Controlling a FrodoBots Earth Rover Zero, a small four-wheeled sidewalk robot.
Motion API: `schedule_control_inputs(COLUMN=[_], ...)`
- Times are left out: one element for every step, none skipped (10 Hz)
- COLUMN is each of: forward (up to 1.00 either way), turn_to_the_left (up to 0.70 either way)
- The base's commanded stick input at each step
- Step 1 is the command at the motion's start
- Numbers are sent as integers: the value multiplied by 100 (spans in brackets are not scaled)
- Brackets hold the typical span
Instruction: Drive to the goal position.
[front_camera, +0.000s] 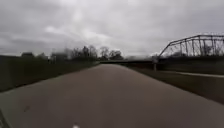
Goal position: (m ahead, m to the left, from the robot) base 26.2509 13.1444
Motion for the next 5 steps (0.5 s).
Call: schedule_control_inputs(forward=[100, 100, 100, 100, 100], turn_to_the_left=[0, 0, 0, 0, 0])
